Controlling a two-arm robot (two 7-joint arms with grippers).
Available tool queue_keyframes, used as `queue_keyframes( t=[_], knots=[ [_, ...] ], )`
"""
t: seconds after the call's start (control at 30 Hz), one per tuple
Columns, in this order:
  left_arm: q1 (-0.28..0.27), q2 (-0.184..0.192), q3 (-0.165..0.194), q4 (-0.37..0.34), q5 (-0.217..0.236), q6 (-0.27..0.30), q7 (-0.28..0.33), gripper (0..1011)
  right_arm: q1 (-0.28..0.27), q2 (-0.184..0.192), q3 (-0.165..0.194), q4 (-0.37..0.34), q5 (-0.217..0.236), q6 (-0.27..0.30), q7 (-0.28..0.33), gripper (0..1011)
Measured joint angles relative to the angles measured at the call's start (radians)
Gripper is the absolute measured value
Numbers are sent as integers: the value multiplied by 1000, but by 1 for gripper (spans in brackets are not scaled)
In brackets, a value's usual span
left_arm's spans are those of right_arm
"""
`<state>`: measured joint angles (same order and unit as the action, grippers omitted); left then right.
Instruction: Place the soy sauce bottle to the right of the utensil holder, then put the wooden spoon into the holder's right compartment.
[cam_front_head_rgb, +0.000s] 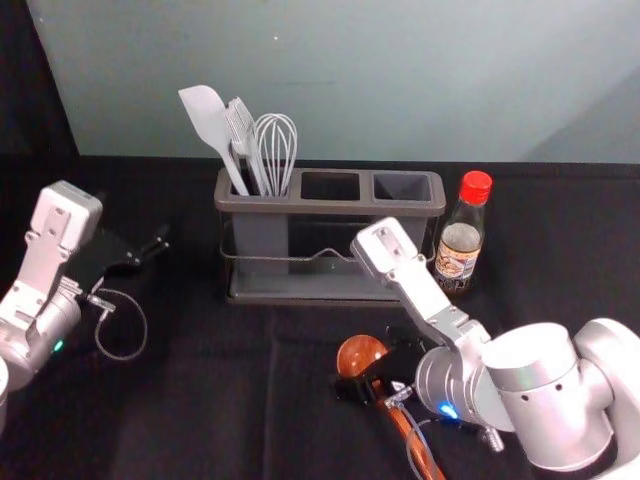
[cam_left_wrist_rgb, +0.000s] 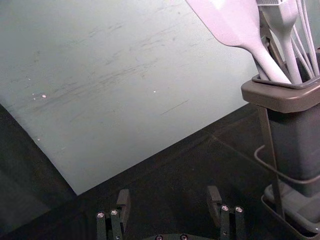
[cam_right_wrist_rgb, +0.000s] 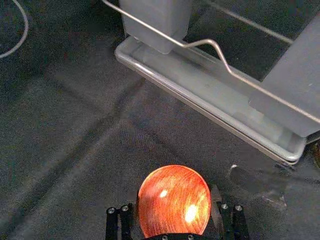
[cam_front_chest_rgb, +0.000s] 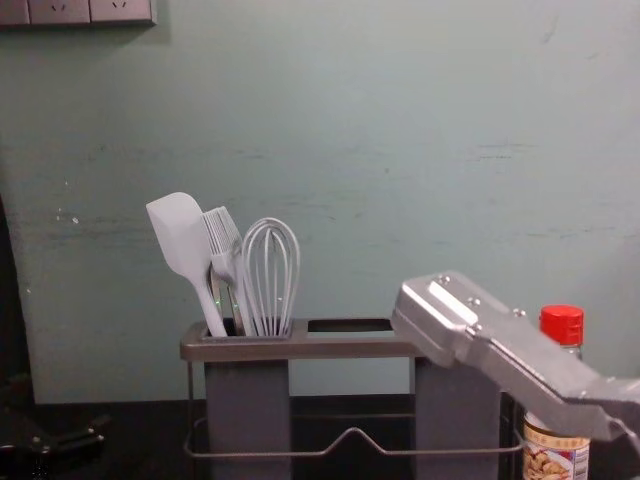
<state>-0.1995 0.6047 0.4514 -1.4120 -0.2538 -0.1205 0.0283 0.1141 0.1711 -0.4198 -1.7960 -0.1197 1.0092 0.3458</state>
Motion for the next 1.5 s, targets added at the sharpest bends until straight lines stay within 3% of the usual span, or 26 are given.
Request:
queue_keyframes(
  t=[0.43,0.7,0.77,0.9,0.97,1.0,1.1,1.23,1.3,1.5],
  knots=[
    [0,0,0,0,0,0,0,1005,-32,39,20,-92,-27,14,34,841],
    [0,0,0,0,0,0,0,1005,-123,92,98,-203,-20,-68,56,841],
    [0,0,0,0,0,0,0,1005,-168,106,136,-245,-15,-127,56,841],
    [0,0,0,0,0,0,0,1005,-208,116,169,-281,-14,-196,54,841],
    [0,0,0,0,0,0,0,1005,-241,119,193,-308,-14,-268,46,841],
    [0,0,0,0,0,0,0,1005,-241,119,193,-308,-14,-268,46,841],
    [0,0,0,0,0,0,0,1005,-269,117,214,-326,-15,-359,32,841],
    [0,0,0,0,0,0,0,1005,-301,108,234,-334,-8,-509,-3,841],
    [0,0,0,0,0,0,0,1005,-308,106,240,-334,-3,-553,-14,841],
    [0,0,0,0,0,0,0,1005,-327,105,253,-319,14,-756,-65,841]
  ],
)
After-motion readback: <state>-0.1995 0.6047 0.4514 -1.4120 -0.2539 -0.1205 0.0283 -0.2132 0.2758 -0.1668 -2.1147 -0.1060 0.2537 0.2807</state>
